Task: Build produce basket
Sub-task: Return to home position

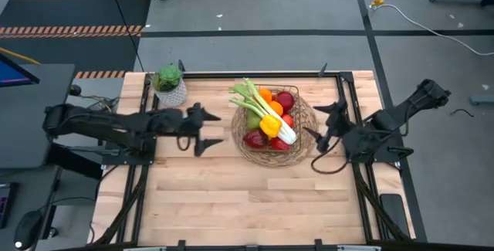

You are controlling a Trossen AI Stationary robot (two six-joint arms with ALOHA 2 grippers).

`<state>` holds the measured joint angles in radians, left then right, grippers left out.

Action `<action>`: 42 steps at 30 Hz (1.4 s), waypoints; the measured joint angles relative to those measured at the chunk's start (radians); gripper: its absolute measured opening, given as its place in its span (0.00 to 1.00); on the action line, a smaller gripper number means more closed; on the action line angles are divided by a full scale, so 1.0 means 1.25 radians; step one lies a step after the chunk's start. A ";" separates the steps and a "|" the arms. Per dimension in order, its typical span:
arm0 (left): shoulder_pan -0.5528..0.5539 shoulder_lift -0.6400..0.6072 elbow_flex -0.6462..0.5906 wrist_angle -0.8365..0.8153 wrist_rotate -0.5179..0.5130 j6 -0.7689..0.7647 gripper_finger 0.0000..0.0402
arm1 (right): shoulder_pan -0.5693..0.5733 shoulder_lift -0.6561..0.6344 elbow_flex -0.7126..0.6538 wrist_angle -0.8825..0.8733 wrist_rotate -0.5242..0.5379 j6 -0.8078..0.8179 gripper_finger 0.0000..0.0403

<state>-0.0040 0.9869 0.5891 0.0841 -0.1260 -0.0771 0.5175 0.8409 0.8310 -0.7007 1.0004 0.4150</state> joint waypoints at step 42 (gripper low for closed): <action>-0.091 -0.492 -0.464 0.276 0.106 0.009 0.99 | 0.127 -0.663 -0.628 0.597 -0.018 -0.429 0.70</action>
<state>-0.1175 0.3717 0.0093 0.4288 0.0067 -0.0663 0.6762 0.0115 0.0463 0.0460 0.9780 -0.1215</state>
